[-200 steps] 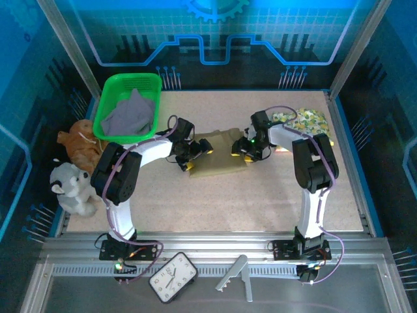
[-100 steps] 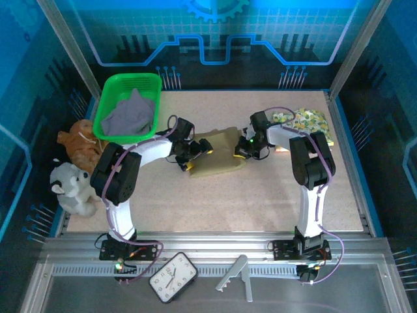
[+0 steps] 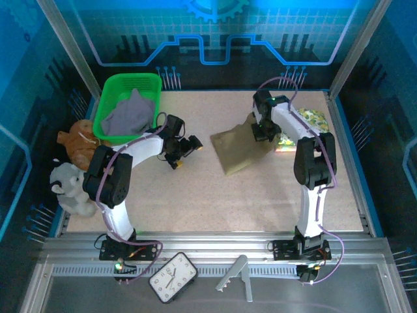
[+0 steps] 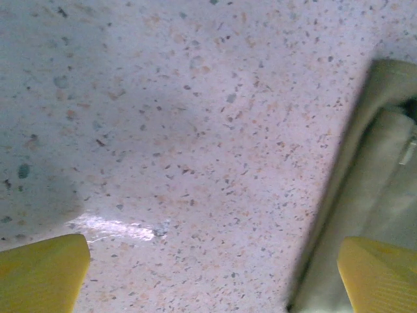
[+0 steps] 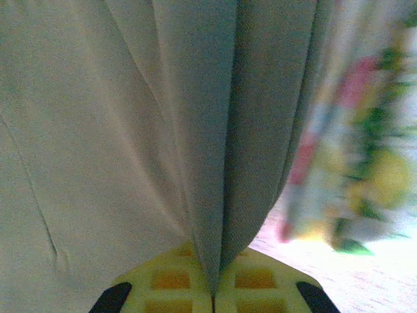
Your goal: Fold and stack the skirts
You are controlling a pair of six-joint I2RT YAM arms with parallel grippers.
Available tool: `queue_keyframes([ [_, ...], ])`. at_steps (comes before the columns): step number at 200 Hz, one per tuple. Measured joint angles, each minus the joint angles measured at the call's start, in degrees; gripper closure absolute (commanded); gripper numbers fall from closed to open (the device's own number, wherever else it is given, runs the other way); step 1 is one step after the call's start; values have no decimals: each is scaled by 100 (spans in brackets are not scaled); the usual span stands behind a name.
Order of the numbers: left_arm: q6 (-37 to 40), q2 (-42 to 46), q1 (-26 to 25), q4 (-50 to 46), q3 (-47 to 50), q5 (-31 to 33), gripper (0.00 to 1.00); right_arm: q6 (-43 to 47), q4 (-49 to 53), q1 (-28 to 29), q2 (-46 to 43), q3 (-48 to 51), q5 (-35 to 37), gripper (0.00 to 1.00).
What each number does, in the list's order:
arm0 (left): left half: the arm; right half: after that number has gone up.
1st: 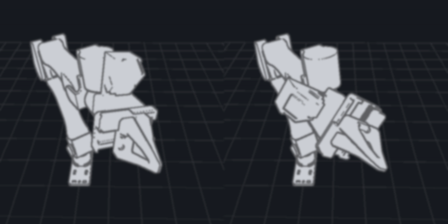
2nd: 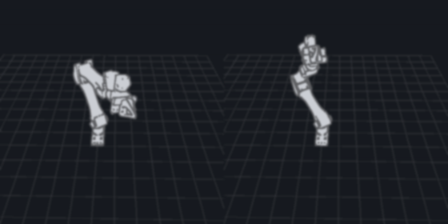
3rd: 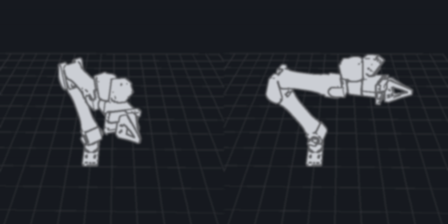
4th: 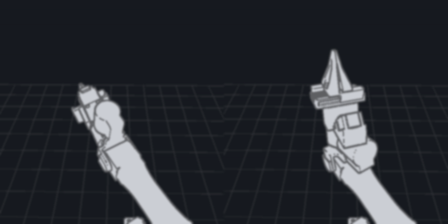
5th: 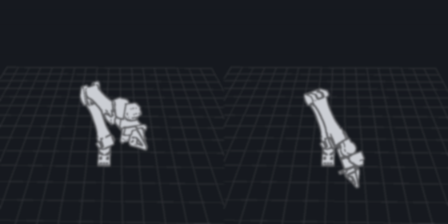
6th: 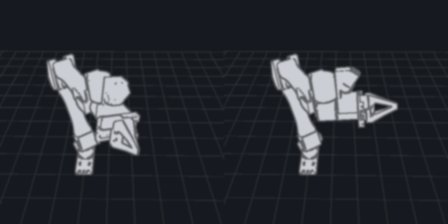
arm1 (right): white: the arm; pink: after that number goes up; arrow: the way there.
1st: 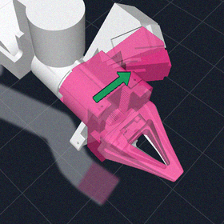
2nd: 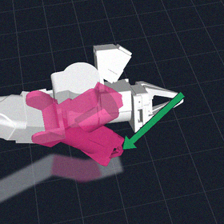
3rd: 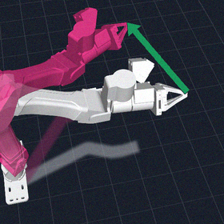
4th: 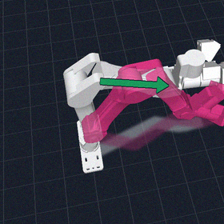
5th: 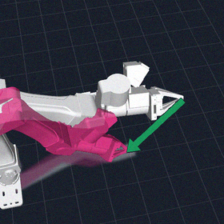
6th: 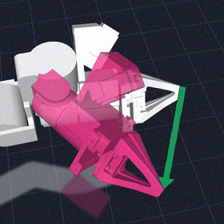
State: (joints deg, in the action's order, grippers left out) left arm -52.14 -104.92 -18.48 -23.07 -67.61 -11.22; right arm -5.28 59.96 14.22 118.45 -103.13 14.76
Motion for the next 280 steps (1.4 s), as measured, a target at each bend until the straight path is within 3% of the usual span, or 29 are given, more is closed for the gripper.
queue_keyframes([
  [40,0,-4,0,-199,-9,50,1,63,785,-175,157,-957,1016,100],
  [99,0,-140,0,-243,-96,-13,1,107,1410,-212,330,-2162,1239,100],
  [214,20,-238,0,-372,-138,-13,1,411,1980,-595,415,-3814,647,100],
  [280,20,-306,0,-385,-201,-15,1,481,2063,-1257,356,-4166,-363,100],
])
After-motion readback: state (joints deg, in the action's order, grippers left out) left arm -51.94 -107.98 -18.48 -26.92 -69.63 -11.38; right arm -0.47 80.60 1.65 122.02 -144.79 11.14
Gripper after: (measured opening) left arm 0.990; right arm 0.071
